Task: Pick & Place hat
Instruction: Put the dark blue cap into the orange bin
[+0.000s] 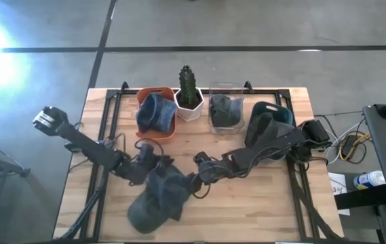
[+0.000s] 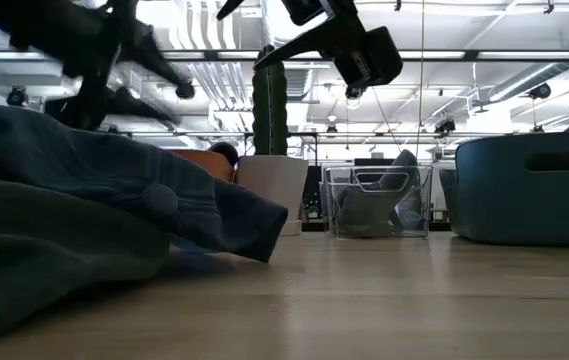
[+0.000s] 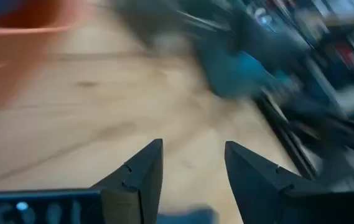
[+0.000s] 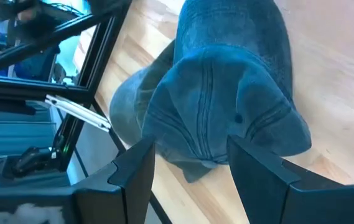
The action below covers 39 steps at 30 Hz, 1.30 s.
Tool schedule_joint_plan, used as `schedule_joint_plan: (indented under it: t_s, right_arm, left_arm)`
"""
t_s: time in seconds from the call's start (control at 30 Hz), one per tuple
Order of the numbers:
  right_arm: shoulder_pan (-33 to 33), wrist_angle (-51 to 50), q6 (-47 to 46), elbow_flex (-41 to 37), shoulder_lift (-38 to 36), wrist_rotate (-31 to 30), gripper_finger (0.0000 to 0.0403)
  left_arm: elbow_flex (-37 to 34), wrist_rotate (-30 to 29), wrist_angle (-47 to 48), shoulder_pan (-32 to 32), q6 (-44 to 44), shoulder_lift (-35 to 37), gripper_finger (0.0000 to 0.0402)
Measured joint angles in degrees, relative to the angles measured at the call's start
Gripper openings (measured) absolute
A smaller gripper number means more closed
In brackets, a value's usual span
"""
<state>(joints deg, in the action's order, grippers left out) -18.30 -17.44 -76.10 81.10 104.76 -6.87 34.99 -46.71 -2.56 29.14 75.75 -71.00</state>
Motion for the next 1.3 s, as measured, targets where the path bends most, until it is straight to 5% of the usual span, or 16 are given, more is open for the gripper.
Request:
schedule_joint_plan:
  t_s: [0.13,0.4,0.57,0.87,1.2,1.3]
  right_arm:
    - [-0.2,-0.3,0.2,-1.1,0.0,-0.5,0.0194]
    - [0.6,3.2,-1.1,-5.9,4.5,-0.8,0.0194]
    - [1.3,12.1,-1.9,-5.9,10.7,3.7,0.0194]
    - [1.7,19.8,0.0,1.0,20.0,21.0,0.0194]
    - [2.0,20.5,10.9,7.5,20.8,25.0,0.0194]
    - [1.9,19.9,12.9,7.6,18.7,24.8,0.0194]
  left_arm:
    - [4.5,10.4,7.5,0.2,-7.5,1.3,0.0165]
    - [11.5,19.3,40.9,5.2,12.9,0.3,0.0165]
    - [9.1,25.5,43.0,7.6,20.6,-0.7,0.0165]
    - [-0.5,19.3,23.0,1.4,18.3,-2.1,0.0165]
    - [-9.4,21.6,-22.8,-13.1,-10.4,-2.1,0.0165]
    - [-9.1,23.9,-27.0,-13.6,-13.5,-1.3,0.0165]
